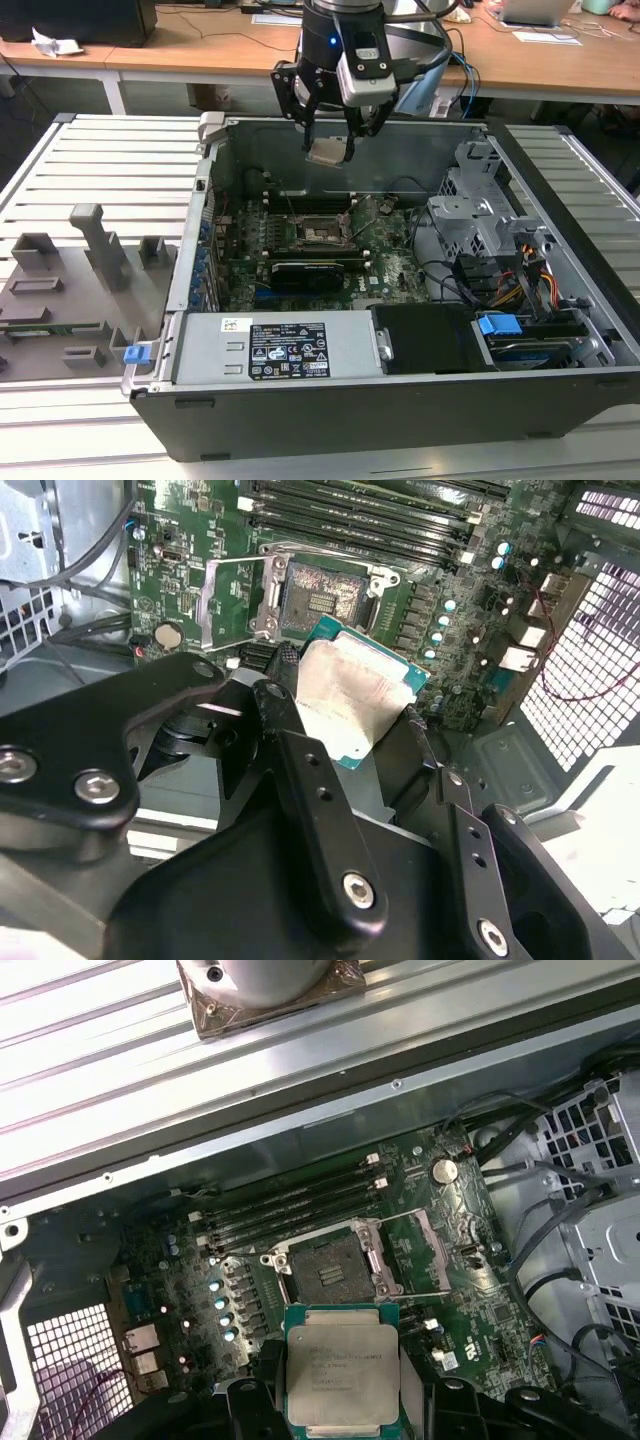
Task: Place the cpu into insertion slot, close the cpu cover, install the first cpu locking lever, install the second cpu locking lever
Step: 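Place the cpu into insertion slot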
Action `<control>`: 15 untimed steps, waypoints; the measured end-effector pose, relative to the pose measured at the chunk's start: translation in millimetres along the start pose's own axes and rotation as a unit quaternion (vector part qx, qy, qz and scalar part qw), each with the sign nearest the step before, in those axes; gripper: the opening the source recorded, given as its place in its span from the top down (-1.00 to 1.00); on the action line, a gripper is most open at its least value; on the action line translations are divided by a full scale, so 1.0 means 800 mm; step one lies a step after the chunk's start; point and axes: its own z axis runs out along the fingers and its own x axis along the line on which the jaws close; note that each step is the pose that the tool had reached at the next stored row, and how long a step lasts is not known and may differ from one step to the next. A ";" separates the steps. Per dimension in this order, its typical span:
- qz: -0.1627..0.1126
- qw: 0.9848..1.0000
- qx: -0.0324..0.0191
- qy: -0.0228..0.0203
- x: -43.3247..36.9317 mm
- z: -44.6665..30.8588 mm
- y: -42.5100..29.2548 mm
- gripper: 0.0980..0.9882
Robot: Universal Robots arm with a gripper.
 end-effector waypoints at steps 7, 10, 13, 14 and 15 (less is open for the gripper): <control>0.027 1.000 0.001 -0.003 0.000 0.0013 -0.0001 0.00; 0.028 1.000 0.001 -0.003 0.000 0.0017 -0.0002 0.00; 0.039 0.999 0.002 -0.004 0.000 0.0018 -0.0002 0.00; 0.043 0.999 0.002 -0.004 0.000 0.0018 -0.0002 0.00; 0.046 0.999 0.001 -0.005 0.000 0.0018 -0.0002 0.00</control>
